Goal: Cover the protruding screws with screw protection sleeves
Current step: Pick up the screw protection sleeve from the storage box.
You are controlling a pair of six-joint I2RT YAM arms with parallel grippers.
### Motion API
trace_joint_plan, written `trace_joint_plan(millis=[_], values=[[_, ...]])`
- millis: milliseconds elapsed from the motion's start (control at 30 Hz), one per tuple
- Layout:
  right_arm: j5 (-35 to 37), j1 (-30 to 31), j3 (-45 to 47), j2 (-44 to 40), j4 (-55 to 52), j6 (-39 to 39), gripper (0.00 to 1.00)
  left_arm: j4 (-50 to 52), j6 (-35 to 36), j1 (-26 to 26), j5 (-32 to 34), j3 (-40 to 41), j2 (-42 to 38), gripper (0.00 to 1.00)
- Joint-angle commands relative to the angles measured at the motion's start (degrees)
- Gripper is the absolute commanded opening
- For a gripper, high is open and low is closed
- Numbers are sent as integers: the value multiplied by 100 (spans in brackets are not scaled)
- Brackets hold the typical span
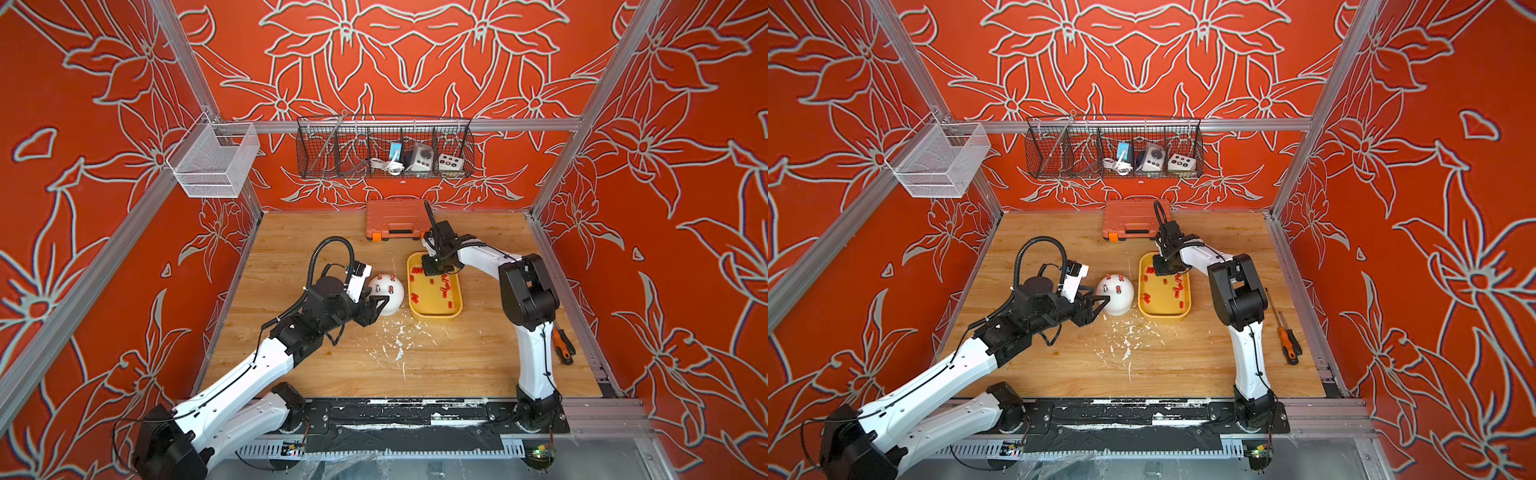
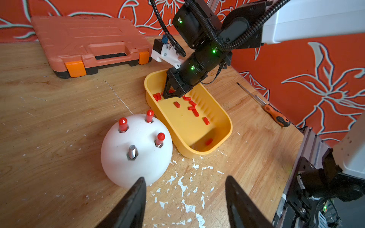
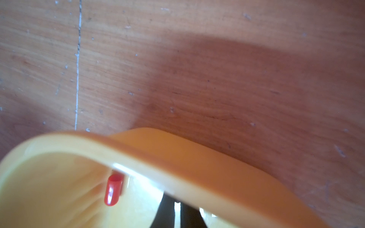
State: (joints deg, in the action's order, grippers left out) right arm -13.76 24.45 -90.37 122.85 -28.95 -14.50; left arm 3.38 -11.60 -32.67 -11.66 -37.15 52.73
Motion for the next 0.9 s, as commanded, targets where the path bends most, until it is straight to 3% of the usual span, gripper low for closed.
trace_joint_plan(millis=[0, 100, 567, 800, 867], values=[[145, 45, 39, 18, -139, 79, 5, -143, -16, 23, 9, 56, -70, 62], [27, 63, 281, -297, 69, 132, 0, -192, -8, 23, 6, 107, -87, 62], [-1344, 77, 2593, -2607, 1363, 361, 0, -850, -55, 97, -149, 608, -211, 59], [-3028, 114, 3546, -3565, 2267, 474, 0, -1506, -118, 318, -810, 934, -468, 56], [-3174, 138, 3685, -3777, 2277, 527, 0, -1796, -194, 386, -1030, 1062, -562, 56]])
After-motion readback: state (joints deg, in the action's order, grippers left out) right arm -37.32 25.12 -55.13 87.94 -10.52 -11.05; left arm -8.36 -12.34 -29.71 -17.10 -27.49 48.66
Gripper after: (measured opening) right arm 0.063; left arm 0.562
